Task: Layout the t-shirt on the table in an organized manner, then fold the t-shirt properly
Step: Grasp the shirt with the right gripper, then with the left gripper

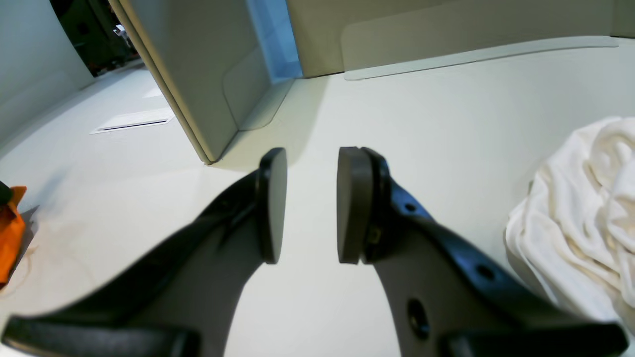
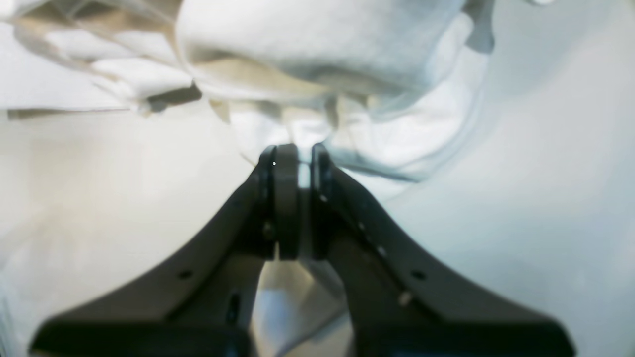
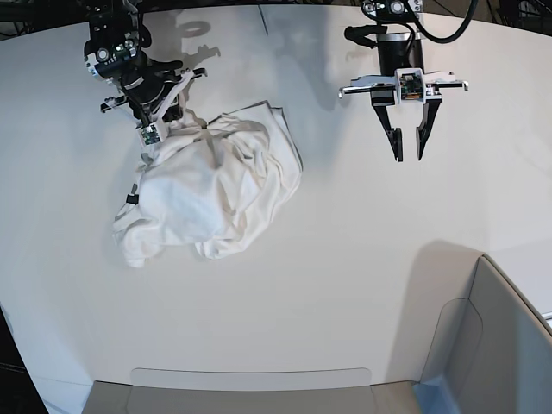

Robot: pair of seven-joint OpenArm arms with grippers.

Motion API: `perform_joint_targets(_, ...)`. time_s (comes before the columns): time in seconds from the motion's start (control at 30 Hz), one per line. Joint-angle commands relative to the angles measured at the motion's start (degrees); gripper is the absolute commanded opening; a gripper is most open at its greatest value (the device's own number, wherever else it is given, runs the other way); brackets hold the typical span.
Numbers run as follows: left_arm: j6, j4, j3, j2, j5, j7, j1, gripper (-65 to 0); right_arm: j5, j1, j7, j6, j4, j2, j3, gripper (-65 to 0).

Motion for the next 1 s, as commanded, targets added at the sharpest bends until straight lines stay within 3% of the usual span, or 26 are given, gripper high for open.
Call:
perform_joint_targets(0.0, 0.23, 0.7, 0.07, 0.12, 0.24, -1.65, 0.3, -46.6, 0.81, 0.43, 1.68, 0.45, 3.0, 0.15, 0.09, -65.0)
perform_joint_targets(0.13, 0.14, 0.35, 0.07, 0.12, 0.24, -1.56, 0.3, -46.6, 0.9, 2.62, 1.95, 0.45, 6.35, 0.07, -0.26, -65.0)
perform_joint_targets(0.3, 0.05, -1.32, 0.16, 0.03, 0.33, -1.56, 0.3, -46.6, 1.16, 8.25, 6.69, 0.45, 6.35, -0.11, 0.0, -65.0)
perform_joint_targets(0.4, -0.03, -2.55, 0.16, 0.03, 0.33, -1.56, 0.13, -46.6, 3.53, 12.12, 9.51, 0.36, 6.35, -2.13, 1.32, -65.0)
perform_joint_targets(0.43, -0.91, -2.99, 0.34, -0.23, 0.33, -1.56, 0.04, -46.6, 4.59, 13.26, 10.56, 0.36, 6.35, -2.84, 2.47, -65.0)
perform_joint_targets(0.57, -10.32, -3.61, 5.61, -2.96, 0.33, -1.56, -0.75, -46.6, 7.4, 18.19, 14.16, 0.28, 6.35, -5.91, 6.77, -65.0)
perform_joint_targets(0.63, -13.48, -4.31, 8.25, -3.48, 0.33, -1.04, -1.02, -46.5, 7.49, 20.38, 14.6, 0.28, 6.35, -6.97, 8.27, -65.0)
perform_joint_targets(0.77, -14.45, -4.66, 13.0, -3.48, 0.33, 5.29, -4.09, -46.1, 7.67, 23.02, 14.43, 0.28, 6.26, -7.32, 10.64, -65.0)
perform_joint_targets(0.97, -14.27, -4.57, 18.71, -3.48, 0.33, 15.84, -8.75, -38.1, 7.67, 23.02, 14.43, -0.08, 5.91, -7.32, 12.75, -65.0)
